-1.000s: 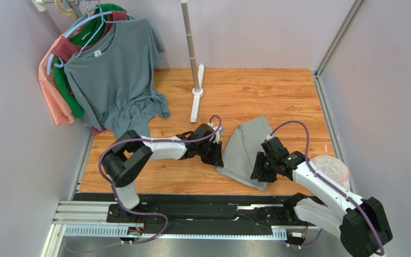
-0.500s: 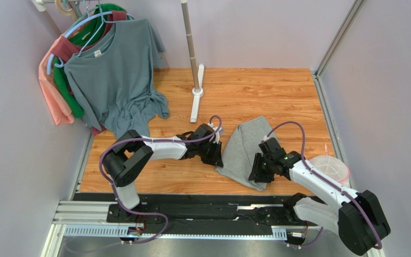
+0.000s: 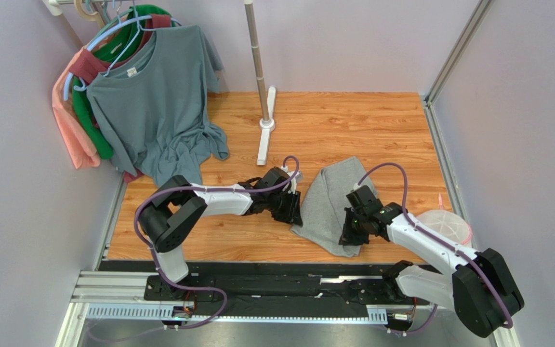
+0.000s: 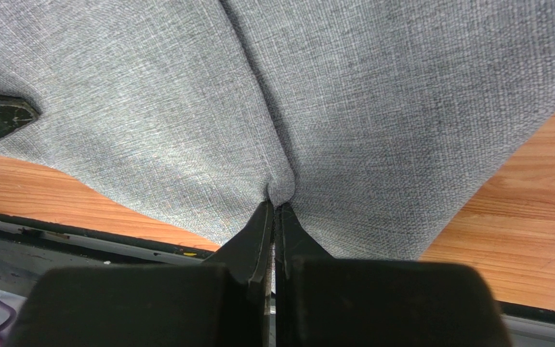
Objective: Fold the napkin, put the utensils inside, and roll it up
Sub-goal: Roll the napkin with the utensil
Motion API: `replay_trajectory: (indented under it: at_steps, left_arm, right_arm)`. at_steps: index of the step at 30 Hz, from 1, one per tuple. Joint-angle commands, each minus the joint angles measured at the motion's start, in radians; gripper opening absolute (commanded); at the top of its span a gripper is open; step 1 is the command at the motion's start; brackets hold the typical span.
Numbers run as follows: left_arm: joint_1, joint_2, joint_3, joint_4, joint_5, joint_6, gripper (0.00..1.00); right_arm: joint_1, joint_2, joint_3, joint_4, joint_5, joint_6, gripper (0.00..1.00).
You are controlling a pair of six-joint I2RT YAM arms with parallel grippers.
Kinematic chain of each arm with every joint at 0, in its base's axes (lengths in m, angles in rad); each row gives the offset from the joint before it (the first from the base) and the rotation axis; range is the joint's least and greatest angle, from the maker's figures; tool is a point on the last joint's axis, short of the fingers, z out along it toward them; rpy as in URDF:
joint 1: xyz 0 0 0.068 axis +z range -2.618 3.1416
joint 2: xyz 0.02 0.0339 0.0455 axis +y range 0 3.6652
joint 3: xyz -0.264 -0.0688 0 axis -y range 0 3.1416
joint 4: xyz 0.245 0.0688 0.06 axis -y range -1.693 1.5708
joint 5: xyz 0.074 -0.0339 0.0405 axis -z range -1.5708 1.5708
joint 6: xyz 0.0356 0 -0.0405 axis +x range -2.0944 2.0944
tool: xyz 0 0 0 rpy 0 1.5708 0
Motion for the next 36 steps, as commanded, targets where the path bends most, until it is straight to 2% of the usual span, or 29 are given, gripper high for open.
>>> replay_trajectory:
  at_steps: [1, 8, 13, 22, 27, 28, 31, 32, 33, 36]
  left_arm:
    - [-0.003, -0.017, 0.025, -0.011, -0.007, -0.006, 0.36]
    - [-0.003, -0.026, 0.023, -0.022, -0.021, -0.008, 0.43]
    - [-0.003, -0.022, 0.03, -0.022, -0.022, -0.008, 0.57]
    - [-0.003, -0.03, 0.028, -0.033, -0.042, -0.011, 0.59]
    - [-0.003, -0.02, 0.03, -0.033, -0.031, -0.011, 0.57]
    - [-0.003, -0.019, 0.028, -0.034, -0.03, -0.011, 0.57]
    - [-0.003, -0.02, 0.022, -0.04, -0.037, -0.008, 0.57]
    - [-0.003, -0.022, 0.02, -0.043, -0.039, -0.008, 0.57]
    - [-0.003, -0.022, 0.019, -0.046, -0.042, -0.006, 0.57]
    - [-0.001, -0.028, 0.02, -0.056, -0.053, -0.003, 0.57]
  right_arm:
    - [0.012, -0.034, 0.076, -0.024, 0.036, -0.021, 0.0]
    - [0.013, -0.076, 0.137, -0.103, 0.062, -0.039, 0.0]
    - [0.013, -0.063, 0.153, -0.113, 0.103, -0.088, 0.0]
    - [0.012, -0.07, 0.199, -0.11, 0.209, -0.186, 0.0]
    - [0.013, -0.053, 0.205, -0.115, 0.158, -0.188, 0.0]
    - [0.015, -0.051, 0.202, -0.124, 0.154, -0.182, 0.02]
    - [0.025, -0.089, 0.199, -0.164, 0.137, -0.156, 0.28]
    - [0.03, -0.105, 0.197, -0.17, 0.12, -0.143, 0.42]
    - [0.034, -0.125, 0.196, -0.176, 0.12, -0.136, 0.46]
    - [0.056, -0.166, 0.199, -0.198, 0.051, -0.096, 0.49]
